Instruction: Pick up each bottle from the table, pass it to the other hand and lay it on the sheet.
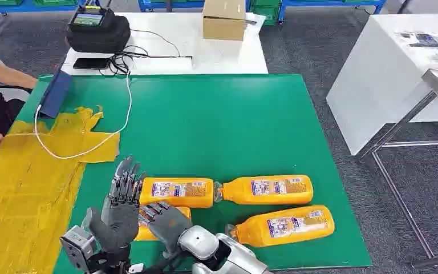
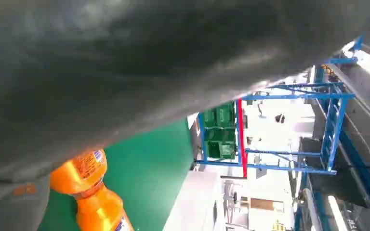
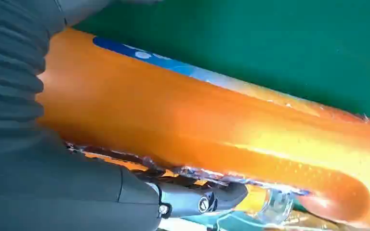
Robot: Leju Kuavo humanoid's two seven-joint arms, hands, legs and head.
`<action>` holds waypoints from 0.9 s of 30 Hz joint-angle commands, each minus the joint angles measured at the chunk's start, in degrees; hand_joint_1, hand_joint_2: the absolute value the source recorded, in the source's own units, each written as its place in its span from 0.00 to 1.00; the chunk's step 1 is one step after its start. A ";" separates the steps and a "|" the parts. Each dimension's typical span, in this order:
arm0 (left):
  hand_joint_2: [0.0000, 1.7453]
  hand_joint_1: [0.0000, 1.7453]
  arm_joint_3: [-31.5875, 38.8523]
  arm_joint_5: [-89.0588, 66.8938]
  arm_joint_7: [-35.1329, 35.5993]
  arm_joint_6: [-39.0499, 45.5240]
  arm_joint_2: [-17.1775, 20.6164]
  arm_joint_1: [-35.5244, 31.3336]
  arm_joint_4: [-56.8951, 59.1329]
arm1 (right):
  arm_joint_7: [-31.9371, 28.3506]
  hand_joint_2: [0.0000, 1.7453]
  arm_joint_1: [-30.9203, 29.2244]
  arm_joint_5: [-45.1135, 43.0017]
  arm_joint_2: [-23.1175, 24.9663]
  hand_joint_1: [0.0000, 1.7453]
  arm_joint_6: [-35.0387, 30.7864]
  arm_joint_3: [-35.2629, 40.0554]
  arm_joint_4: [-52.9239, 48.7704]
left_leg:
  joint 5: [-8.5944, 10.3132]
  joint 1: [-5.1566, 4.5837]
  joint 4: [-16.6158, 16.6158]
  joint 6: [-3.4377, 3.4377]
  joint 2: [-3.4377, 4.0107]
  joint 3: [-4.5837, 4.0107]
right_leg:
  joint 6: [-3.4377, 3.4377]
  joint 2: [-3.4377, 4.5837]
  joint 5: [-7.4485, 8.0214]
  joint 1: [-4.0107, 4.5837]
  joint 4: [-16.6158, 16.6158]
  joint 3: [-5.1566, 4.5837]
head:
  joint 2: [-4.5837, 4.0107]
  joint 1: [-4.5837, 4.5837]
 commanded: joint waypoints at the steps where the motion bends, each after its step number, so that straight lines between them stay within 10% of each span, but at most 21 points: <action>1: 0.00 0.00 -2.06 2.24 1.73 0.61 1.60 -4.13 6.22 | -1.33 1.00 0.72 -2.55 -0.43 1.00 8.47 -3.00 12.64 | 0.17 -0.05 -0.28 0.23 -0.42 0.19 | -0.40 -0.09 0.06 0.01 -0.27 0.30 | 0.00 0.00; 20: 0.00 0.00 5.49 12.06 6.12 18.09 -2.41 -1.11 -3.08 | 2.86 1.00 6.53 -13.11 1.43 1.00 2.44 -14.73 12.26 | 0.09 -0.04 -0.38 0.26 -0.53 0.76 | -0.56 -0.03 0.06 -0.02 -0.41 0.86 | 0.00 -0.02; 21: 1.00 0.00 5.53 13.29 5.99 19.42 -2.41 -0.84 -3.21 | 1.17 1.00 7.76 -15.66 1.58 1.00 0.01 -16.80 10.39 | -0.01 0.01 -0.22 0.14 -0.41 0.88 | -0.35 -0.06 0.00 -0.01 -0.30 0.97 | 0.00 -0.02; 25: 1.00 0.00 6.08 20.80 1.75 35.71 -2.41 6.21 -10.76 | -13.06 1.00 25.94 -46.20 -2.13 1.00 -10.76 -21.91 -26.69 | 0.02 -0.01 -0.28 0.24 -0.54 0.89 | -0.54 -0.11 -0.08 -0.01 -0.40 1.06 | 0.00 0.00; 27: 1.00 0.00 6.11 19.63 0.76 38.79 -2.41 8.95 -14.85 | -9.39 1.00 30.18 -51.20 -6.12 1.00 -11.98 -18.60 -41.06 | -0.33 0.06 -0.08 0.10 -0.30 0.89 | -0.59 0.08 -0.26 0.04 -0.20 0.93 | 0.00 0.00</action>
